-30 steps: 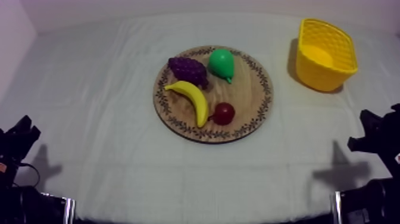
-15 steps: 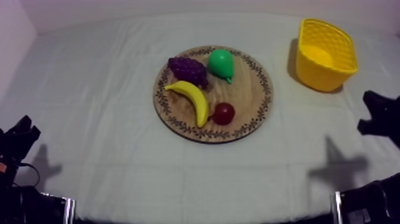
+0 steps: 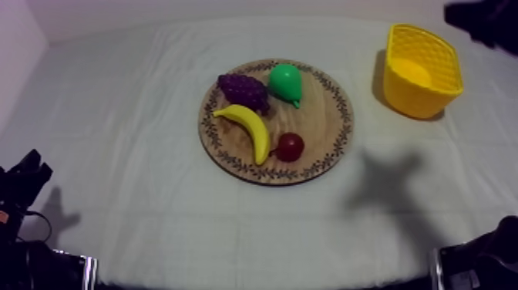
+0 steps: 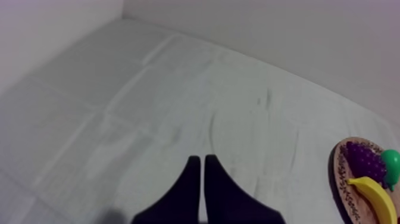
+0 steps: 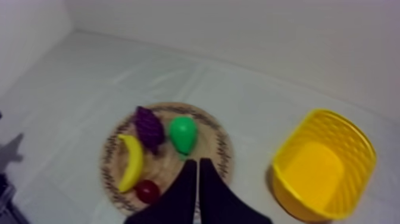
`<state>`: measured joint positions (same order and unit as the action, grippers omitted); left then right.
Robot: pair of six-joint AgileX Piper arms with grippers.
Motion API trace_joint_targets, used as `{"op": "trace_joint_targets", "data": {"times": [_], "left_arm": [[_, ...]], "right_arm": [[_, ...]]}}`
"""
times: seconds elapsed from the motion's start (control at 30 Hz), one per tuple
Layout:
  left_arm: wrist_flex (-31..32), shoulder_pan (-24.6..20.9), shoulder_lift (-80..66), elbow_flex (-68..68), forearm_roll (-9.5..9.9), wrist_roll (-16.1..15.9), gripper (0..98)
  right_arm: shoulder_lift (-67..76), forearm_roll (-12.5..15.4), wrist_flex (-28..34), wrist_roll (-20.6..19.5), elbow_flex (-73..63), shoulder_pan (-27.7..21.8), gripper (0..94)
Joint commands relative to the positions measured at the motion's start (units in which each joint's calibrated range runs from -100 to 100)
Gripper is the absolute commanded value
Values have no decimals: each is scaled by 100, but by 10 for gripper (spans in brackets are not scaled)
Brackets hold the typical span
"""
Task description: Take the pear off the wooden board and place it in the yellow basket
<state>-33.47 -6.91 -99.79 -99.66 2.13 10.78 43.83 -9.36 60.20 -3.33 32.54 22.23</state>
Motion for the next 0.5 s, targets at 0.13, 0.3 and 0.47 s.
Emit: {"op": "trace_joint_targets", "data": {"times": [0.13,0.3,0.47], "left_arm": [[0,-1,-4,0,-1,3,1],[0,-1,-4,0,-1,4,1],[0,-1,-4,0,-1,4,1]], "right_arm": [[-1894,402,338,235,-2298,122,24],[-3166,400,337,77,-2882,304,25],[-4395,466,201,11,-3118,356,26]]}}
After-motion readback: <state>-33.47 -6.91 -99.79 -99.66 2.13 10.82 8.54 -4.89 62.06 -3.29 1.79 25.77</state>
